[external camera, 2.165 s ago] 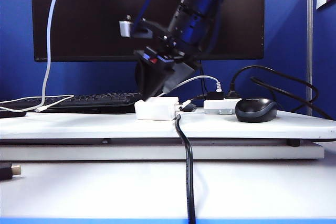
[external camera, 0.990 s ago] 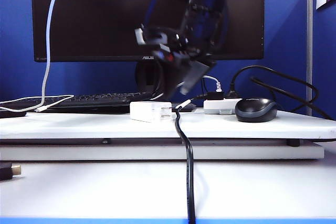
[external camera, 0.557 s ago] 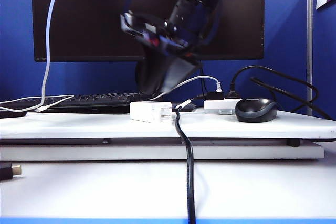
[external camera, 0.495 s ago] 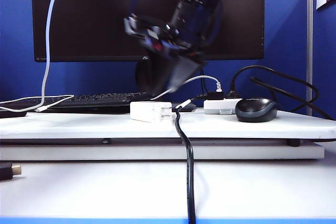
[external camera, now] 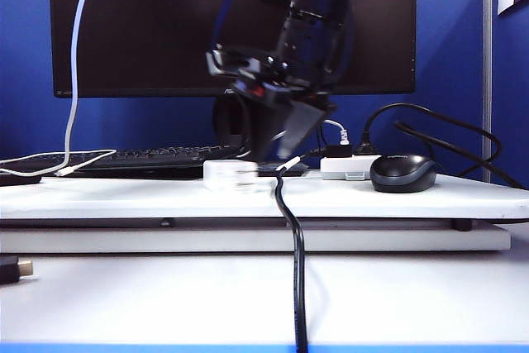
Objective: Pick up the Type-C charging cable and the charging base, insert one end of the Type-C charger into the corresponding slot on the base, and finally place the plugged-in charger back on the table.
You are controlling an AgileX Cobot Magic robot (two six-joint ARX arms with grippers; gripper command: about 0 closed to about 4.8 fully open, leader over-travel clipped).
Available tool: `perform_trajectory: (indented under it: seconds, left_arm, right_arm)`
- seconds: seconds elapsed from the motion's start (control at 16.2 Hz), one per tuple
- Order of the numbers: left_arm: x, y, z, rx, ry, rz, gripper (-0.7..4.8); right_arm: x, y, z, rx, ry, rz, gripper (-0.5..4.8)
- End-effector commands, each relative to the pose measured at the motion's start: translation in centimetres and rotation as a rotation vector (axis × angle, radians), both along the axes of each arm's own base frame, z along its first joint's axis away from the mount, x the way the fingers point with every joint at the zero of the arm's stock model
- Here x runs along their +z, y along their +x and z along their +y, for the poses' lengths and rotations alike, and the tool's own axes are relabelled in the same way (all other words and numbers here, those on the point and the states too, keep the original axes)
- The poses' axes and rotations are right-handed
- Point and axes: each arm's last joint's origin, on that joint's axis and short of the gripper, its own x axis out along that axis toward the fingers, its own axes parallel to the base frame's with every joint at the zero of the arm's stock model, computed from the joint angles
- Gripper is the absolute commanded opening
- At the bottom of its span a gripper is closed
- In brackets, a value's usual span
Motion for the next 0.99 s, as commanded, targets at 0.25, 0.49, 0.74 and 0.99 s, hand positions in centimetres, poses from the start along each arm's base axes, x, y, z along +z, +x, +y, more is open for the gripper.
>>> perform_trajectory:
  seconds: [0.25, 0.49, 0.74, 0.99]
  left_arm:
    - [0.2, -0.3, 0.1, -0.005, -0.006, 0.004, -0.06]
    - [0.3, -0.3, 0.0, -0.026, -0.042, 0.001, -0.06]
    - [0.3, -0.3, 0.0, -0.028, -0.045, 0.003, -0.06]
    - [0.3, -0.4, 0.0, -0.028, -0.044, 0.009, -0.06]
  right_arm:
    - [0.4, -0.1, 0.2, 0.076, 0.027, -0.011, 3.28]
    - [-0.5, 0.2, 0.4, 0.028, -0.063, -0.045, 3.27]
    - [-1.0, -0.5, 2.6, 0.119, 0.027, -0.036, 3.27]
    - [-0.6, -0.7, 3.8, 0.257, 0.112, -0.082, 3.29]
